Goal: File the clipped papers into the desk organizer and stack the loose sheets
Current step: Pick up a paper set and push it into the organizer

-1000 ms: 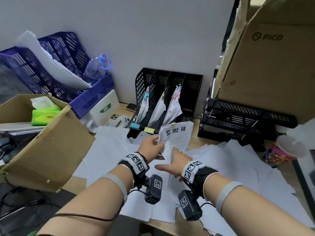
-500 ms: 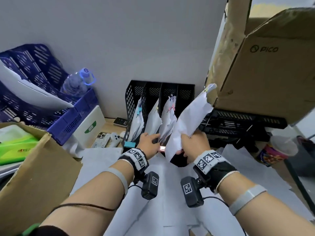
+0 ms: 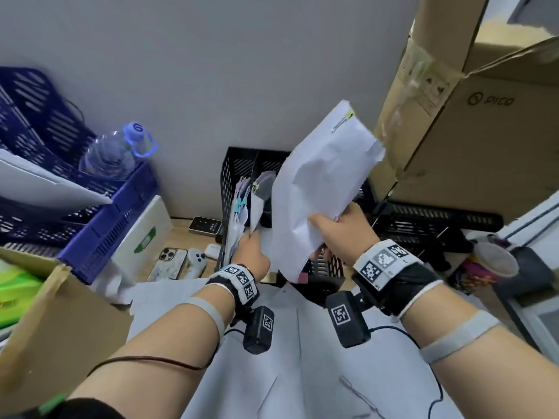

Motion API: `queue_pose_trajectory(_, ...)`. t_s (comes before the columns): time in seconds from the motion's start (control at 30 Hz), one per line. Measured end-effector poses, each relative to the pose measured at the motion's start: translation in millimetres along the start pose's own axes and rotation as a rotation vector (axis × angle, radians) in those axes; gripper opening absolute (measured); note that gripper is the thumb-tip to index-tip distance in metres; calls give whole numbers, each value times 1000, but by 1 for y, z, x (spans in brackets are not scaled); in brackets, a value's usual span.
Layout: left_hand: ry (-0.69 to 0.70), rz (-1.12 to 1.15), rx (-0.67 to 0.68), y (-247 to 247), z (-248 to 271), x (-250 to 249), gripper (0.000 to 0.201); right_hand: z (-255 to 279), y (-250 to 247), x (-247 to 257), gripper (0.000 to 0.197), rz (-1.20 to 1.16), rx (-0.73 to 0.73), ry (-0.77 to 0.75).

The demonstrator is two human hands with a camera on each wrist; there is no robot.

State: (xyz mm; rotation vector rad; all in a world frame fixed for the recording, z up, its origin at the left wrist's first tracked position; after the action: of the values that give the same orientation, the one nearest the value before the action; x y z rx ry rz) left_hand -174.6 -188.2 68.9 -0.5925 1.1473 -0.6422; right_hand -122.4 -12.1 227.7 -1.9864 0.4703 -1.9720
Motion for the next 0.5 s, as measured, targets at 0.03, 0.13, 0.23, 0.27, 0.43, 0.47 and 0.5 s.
queue_pose_trajectory(0.03,25,15,-11,-3,-3,2,62,-7,10,-8,15,71,46,4)
queue_pose_trajectory(0.13,82,38,-30,-10,-5,3,46,-21,39,-24,23,225,167,16)
queue_pose_trajectory(0.23,151,91,-34,-14,-4,0,37,-32,58,-32,26,292,177,14)
queue_pose_trajectory(0.27,167,102,-29,-16,-2,-1,37,-35,61,-34,30,314,155,24)
queue_pose_trajectory(0.43,235,168,-6,-17,0,2,52,-48,70,-39,26,373,85,68)
queue_pose_trajectory(0.47,237,170,-10,-19,1,2,52,-48,70,-36,24,385,75,53)
queue_pose_trajectory(0.5,241,170,-12,-21,2,3,53,-49,71,-33,23,405,67,16)
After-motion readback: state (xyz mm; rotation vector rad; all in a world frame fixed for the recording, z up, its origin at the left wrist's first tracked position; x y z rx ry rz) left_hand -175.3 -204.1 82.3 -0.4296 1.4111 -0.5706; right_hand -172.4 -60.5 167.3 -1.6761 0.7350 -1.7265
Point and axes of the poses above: each hand's wrist, its own z-axis away from the middle knuckle, its own y-axis out of the palm, x = y × z, the point moved 7 cm from there along -z, towards the middle knuckle, and after that the axes turned 6 degrees about -y, right-handed, at the moved point
